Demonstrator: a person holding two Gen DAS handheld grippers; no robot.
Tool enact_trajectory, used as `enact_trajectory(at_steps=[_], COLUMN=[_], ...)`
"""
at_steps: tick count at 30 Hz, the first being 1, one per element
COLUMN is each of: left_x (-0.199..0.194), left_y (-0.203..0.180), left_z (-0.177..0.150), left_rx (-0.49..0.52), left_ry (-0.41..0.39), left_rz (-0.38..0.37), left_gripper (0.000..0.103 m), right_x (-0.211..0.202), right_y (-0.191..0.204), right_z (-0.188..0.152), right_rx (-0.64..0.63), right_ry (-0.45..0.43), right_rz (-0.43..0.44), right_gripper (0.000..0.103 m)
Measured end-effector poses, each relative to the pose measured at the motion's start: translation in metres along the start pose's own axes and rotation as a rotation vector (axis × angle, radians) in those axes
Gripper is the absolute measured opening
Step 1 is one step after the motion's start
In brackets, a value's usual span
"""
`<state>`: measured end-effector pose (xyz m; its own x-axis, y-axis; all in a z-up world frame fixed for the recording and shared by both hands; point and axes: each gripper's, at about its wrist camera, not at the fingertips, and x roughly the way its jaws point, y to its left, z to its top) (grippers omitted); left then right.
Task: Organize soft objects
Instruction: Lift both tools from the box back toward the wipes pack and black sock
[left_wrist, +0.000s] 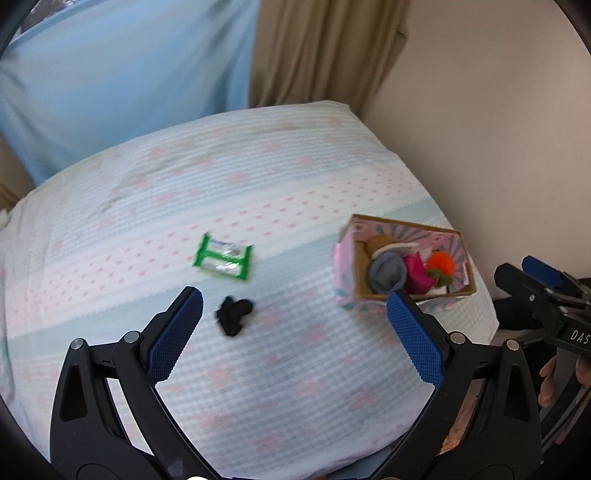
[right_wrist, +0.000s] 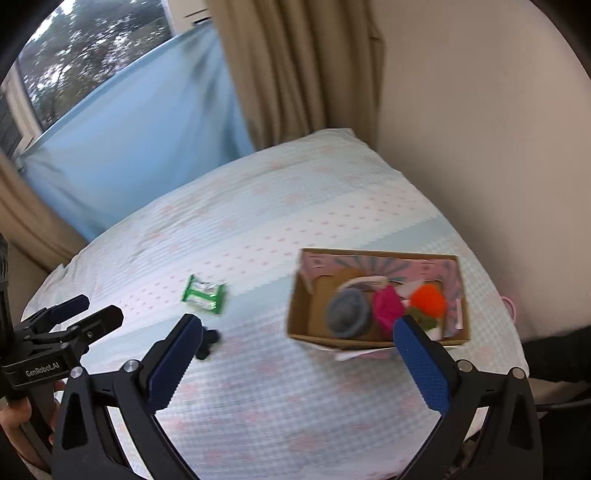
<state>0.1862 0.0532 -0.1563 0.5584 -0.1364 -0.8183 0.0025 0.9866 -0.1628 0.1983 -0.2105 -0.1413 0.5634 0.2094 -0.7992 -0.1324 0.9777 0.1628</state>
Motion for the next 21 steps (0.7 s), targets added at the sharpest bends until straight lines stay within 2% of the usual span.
enact_trajectory(at_steps=[10, 15, 21], left_x=[-0.014, 0.001, 0.044], left_y=[0.083, 0.113, 0.13], left_z=[-0.043, -0.052, -0.063], left_rx=[0.019, 0.022, 0.009], left_ry=[0.05, 0.085, 0.134], left_rz=[0.048, 0.064, 0.026], left_gripper=[0.099, 0.099, 0.099], right_x=[0.012, 0.037, 0.08], right_y=[0.093, 0.128, 0.161], right_z=[-0.017, -0.011, 0.011], right_rx=[-0.065, -0.128, -0.301], right_ry=[0.003, 0.02, 0.033], right_rz=[0.061, 0.149, 0.179], right_gripper=[0.103, 0.103, 0.103])
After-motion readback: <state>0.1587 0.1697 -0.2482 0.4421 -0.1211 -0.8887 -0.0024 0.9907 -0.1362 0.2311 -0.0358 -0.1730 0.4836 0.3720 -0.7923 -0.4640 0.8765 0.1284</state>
